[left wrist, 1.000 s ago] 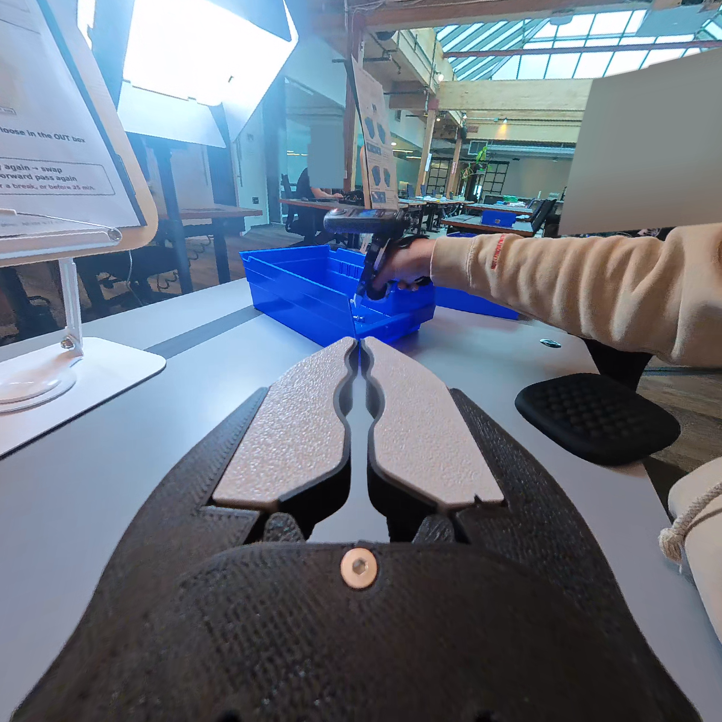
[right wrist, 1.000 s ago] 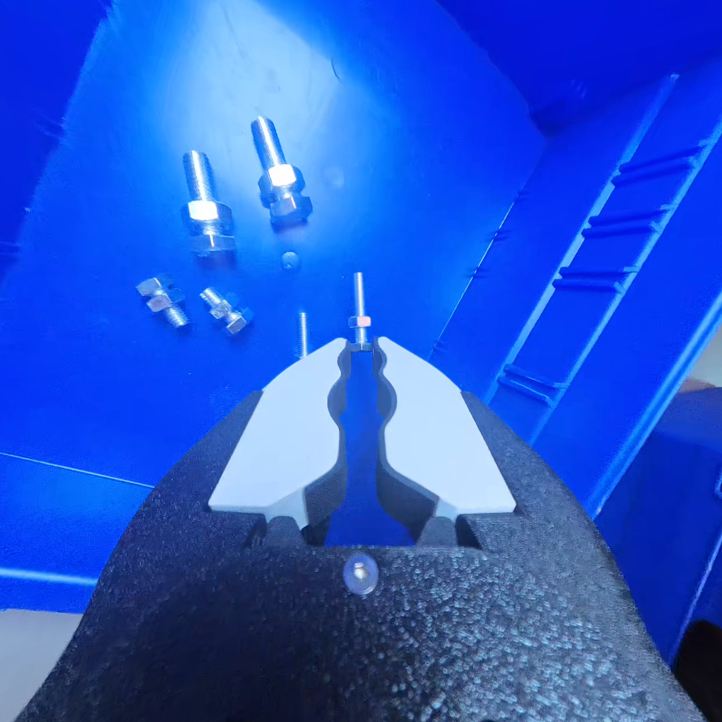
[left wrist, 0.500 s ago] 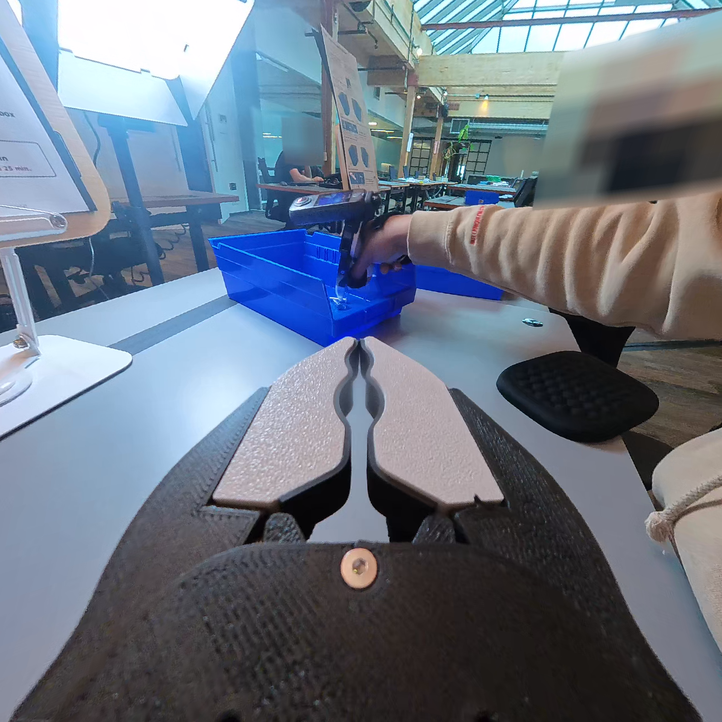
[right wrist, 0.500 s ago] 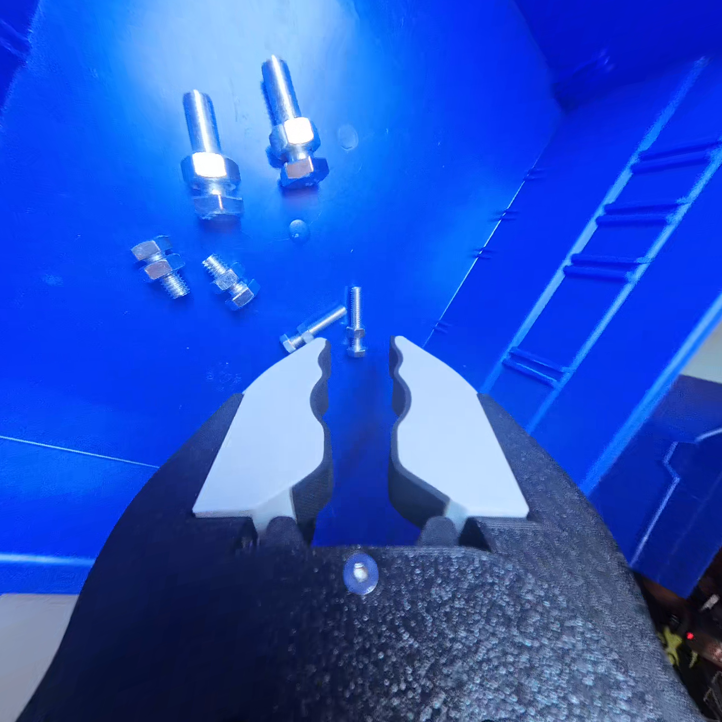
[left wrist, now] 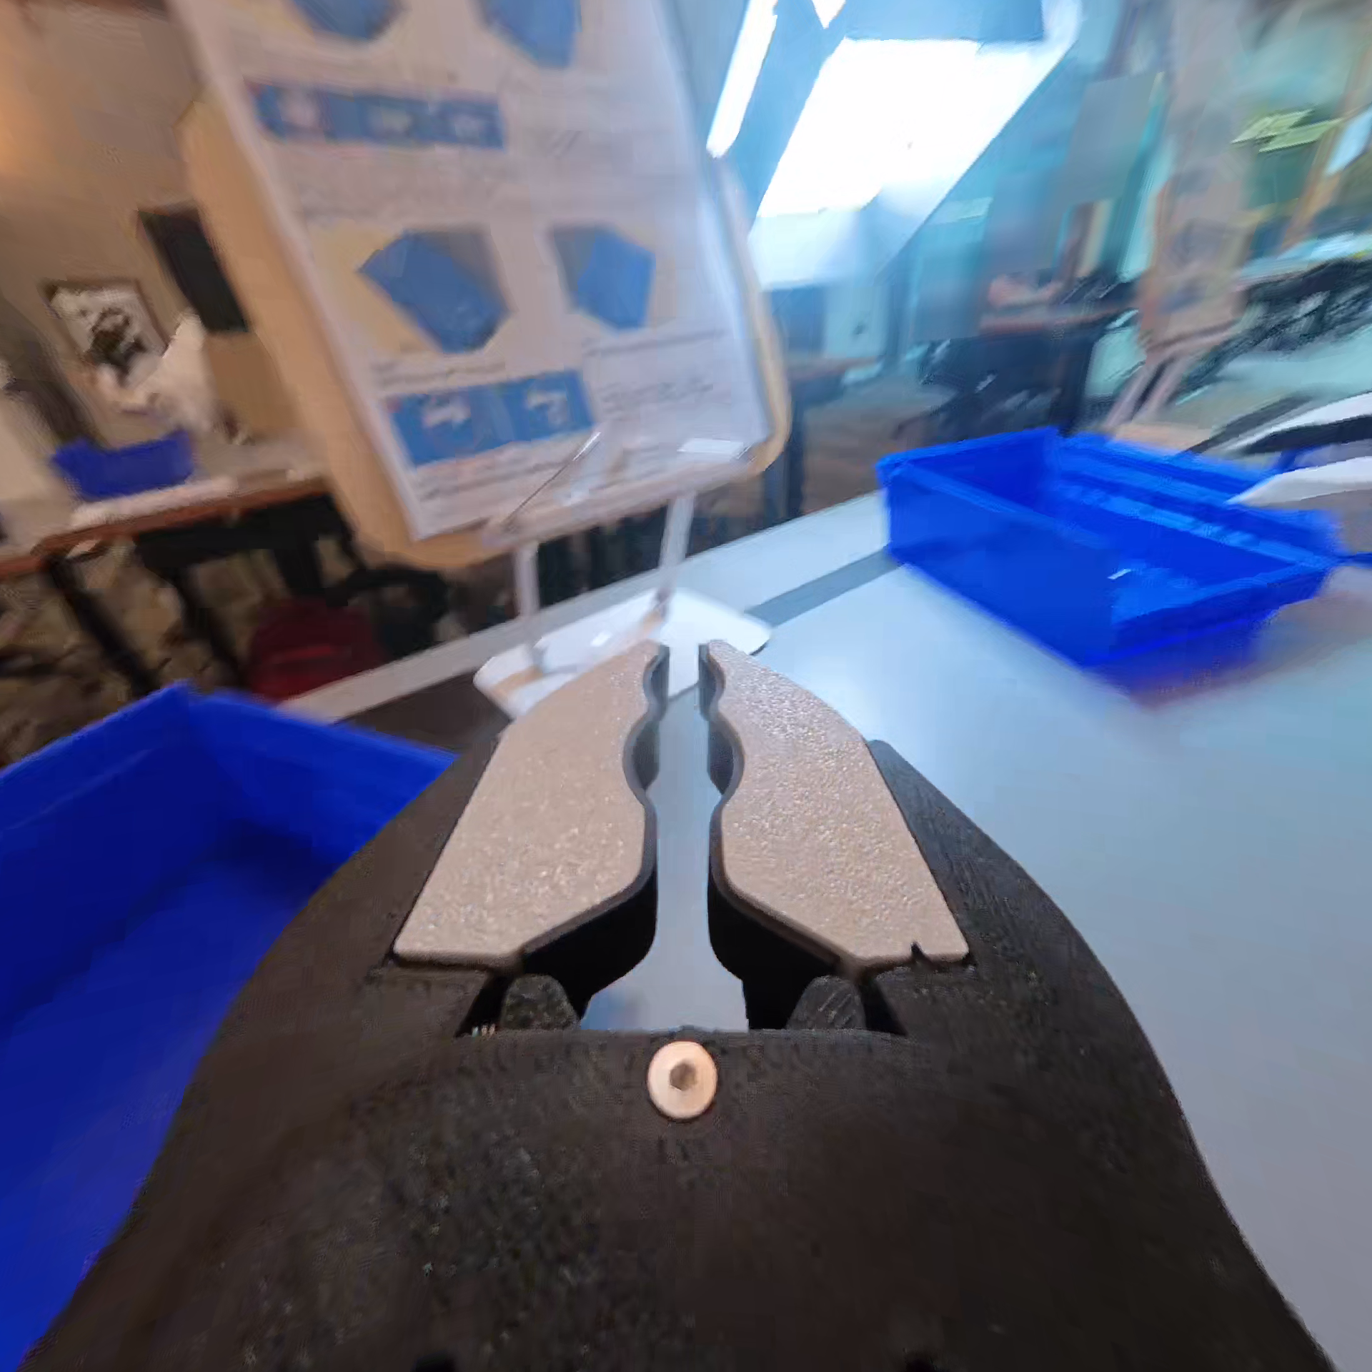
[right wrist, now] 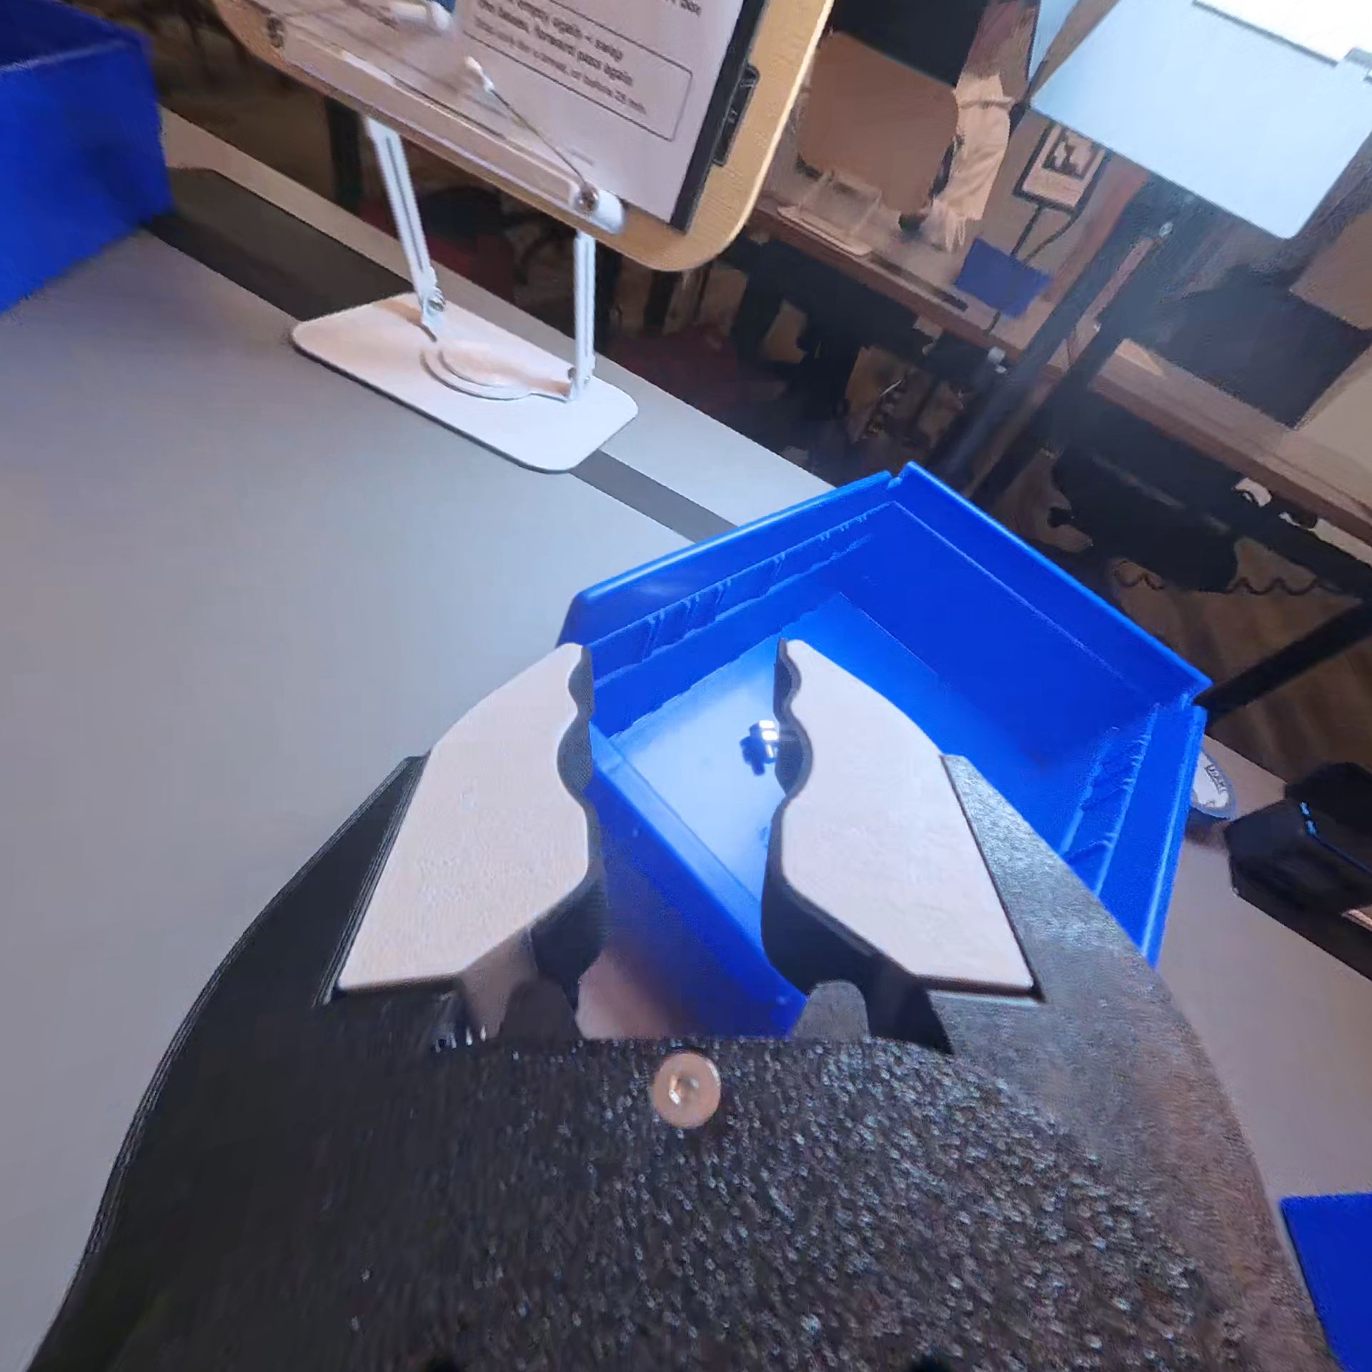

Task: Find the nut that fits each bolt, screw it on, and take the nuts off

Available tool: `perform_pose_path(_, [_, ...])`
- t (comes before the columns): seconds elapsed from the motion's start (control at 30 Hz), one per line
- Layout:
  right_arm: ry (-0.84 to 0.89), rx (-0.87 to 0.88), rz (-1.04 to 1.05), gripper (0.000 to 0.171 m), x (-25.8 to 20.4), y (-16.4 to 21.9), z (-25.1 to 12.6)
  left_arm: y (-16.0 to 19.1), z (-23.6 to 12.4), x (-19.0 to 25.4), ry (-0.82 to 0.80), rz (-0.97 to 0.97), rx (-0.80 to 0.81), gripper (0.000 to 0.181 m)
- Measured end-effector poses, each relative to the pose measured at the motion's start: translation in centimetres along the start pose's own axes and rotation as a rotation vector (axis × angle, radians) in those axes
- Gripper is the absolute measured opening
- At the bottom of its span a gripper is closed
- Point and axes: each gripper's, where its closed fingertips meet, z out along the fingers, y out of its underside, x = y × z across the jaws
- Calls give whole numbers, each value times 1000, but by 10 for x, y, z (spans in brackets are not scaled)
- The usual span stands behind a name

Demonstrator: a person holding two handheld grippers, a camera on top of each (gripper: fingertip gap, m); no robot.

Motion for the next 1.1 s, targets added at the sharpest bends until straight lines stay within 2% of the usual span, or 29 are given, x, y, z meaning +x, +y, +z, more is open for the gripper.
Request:
perform_pose_path(0.13, [-11,-22,-72,47,-17,31,-28,71,-15,-56,-80,10,-397,40])
perform_pose_path(0.27, [-48,-147,-140,51,-20,70,-36,157,-41,-84,-97,203,-889,69])
perform_pose_path(0.33, [-72,-200,-157,51,-17,83,-36,182,-51,-97,-104,322,-1038,65])
perform_pose_path(0.37, [-83,-226,-169,51,-16,89,-36,189,-52,-97,-76,360,-1077,58])
perform_pose_path(0.4, [-92,-253,-186,50,-14,93,-35,194,-53,-93,-39,383,-1092,41])
perform_pose_path(0.53, [-113,-350,-290,48,-7,107,-31,190,-60,-75,-27,623,-1095,32])
perform_pose_path(0.73, [-134,-451,-409,56,7,116,-19,180,-92,46,132,731,-1008,30])
perform_pose_path(0.83, [-144,-510,-472,58,14,119,-9,174,-94,105,234,795,-922,31])
perform_pose_path(0.97, [-172,-611,-541,57,21,132,3,167,-54,154,324,819,-848,31])
perform_pose_path(1.1, [-204,-702,-583,55,27,145,11,165,11,162,339,836,-822,31])
